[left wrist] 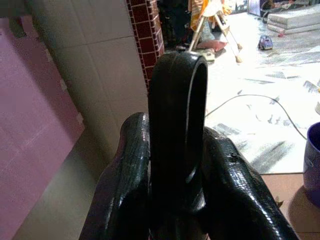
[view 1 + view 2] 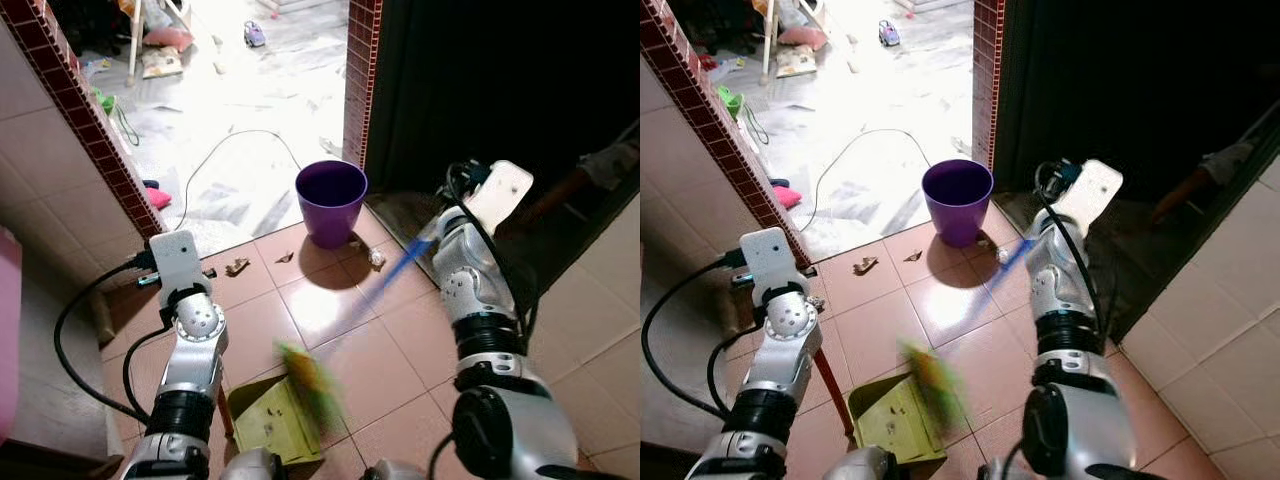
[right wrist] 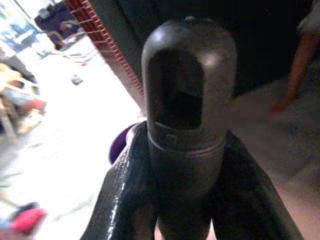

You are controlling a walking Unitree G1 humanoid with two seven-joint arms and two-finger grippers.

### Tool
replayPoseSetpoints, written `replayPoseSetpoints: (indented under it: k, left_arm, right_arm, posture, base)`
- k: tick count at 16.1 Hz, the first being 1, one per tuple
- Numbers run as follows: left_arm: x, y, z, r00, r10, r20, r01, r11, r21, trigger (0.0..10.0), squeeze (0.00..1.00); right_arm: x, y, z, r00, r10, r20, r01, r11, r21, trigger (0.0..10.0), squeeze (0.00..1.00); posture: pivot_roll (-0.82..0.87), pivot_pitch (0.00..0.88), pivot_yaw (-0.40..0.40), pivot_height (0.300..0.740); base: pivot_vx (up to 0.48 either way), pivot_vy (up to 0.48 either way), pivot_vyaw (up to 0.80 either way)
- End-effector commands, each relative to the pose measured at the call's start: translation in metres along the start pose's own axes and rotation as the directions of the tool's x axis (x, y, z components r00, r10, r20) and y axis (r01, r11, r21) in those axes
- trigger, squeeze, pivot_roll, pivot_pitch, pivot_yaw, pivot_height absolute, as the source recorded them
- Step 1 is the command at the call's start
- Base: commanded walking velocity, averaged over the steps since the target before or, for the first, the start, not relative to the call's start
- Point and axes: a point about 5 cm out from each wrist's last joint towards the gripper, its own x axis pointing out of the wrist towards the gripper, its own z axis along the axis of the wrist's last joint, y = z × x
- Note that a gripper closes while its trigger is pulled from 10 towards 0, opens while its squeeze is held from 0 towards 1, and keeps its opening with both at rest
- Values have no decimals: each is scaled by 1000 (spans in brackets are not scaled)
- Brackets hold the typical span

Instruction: Sweep floor

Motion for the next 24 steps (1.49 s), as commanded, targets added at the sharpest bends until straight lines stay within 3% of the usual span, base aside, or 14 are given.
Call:
replayPoseSetpoints:
  k: [1, 4, 7, 10, 12, 14, 16, 17, 21, 23, 24]
  left_arm:
    - [-1, 0, -5, 1000, -4, -9, 4, 999, 37, 10000, 0]
    - [-1, -3, -6, 1000, -9, -9, 9, 999, 39, 10000, 0]
    - [0, -4, -7, 1000, -6, -9, 6, 999, 37, 10000, 0]
    - [2, -2, -7, 1000, -4, -5, 4, 1000, 27, 10000, 0]
    - [5, 1, -8, 1000, 3, -9, -3, 1000, 23, 10000, 0]
    - [6, 2, -9, 1000, 4, -9, -4, 1000, 23, 10000, 0]
    - [7, 2, -7, 999, -37, -9, 36, 999, -9, 10000, 0]
    - [7, 2, -4, 998, -66, -8, 65, 995, -69, 10000, 0]
    - [20, 6, 42, 992, -81, 94, 104, 955, -279, 10000, 0]
    - [32, 11, 69, 988, -59, 139, 106, 925, -365, 10000, 0]
    - [37, 14, 78, 988, -51, 146, 106, 910, -401, 10000, 0]
  right_arm:
    - [2, 24, 14, 996, 82, 34, -85, 992, 91, 10000, 0]
    - [1, 29, 13, 995, 99, 0, -97, 981, 167, 10000, 0]
    - [2, 28, 20, 989, 145, 28, -147, 983, 109, 10000, 0]
    - [3, 25, 49, 957, 240, 166, -234, 971, -53, 10000, 0]
    - [4, 21, 81, 908, 301, 291, -250, 947, -200, 10000, 0]
    - [1, 21, 91, 874, 364, 323, -259, 910, -324, 10000, 0]
    - [-1, 13, 82, 880, 369, 298, -244, 891, -383, 10000, 0]
    - [-3, 5, 72, 890, 366, 271, -232, 877, -421, 10000, 0]
    - [-35, -46, -5, 942, 333, 50, -246, 781, -574, 10000, 0]
    - [-48, -65, -30, 959, 281, -38, -248, 765, -594, 10000, 0]
    - [-51, -67, -35, 957, 285, -53, -257, 752, -607, 10000, 0]
  posture:
    - [-131, 0, 40, 740]
    - [-133, 0, 38, 740]
    - [-135, 0, 37, 740]
    - [-134, 0, 39, 740]
    - [-136, 0, 41, 740]
    - [-138, 0, 44, 740]
    - [-134, 0, 44, 740]
    - [-130, 0, 42, 740]
    - [-121, 0, 38, 740]
    - [-121, 0, 42, 740]
    - [-124, 0, 46, 740]
  base:
    - [0, 0, 0]
    - [0, 0, 0]
    - [0, 0, 0]
    - [0, 0, 0]
    - [0, 0, 0]
    - [0, 0, 0]
    - [0, 0, 0]
    - [0, 0, 0]
    - [0, 0, 0]
    - [0, 0, 0]
    - [0, 0, 0]
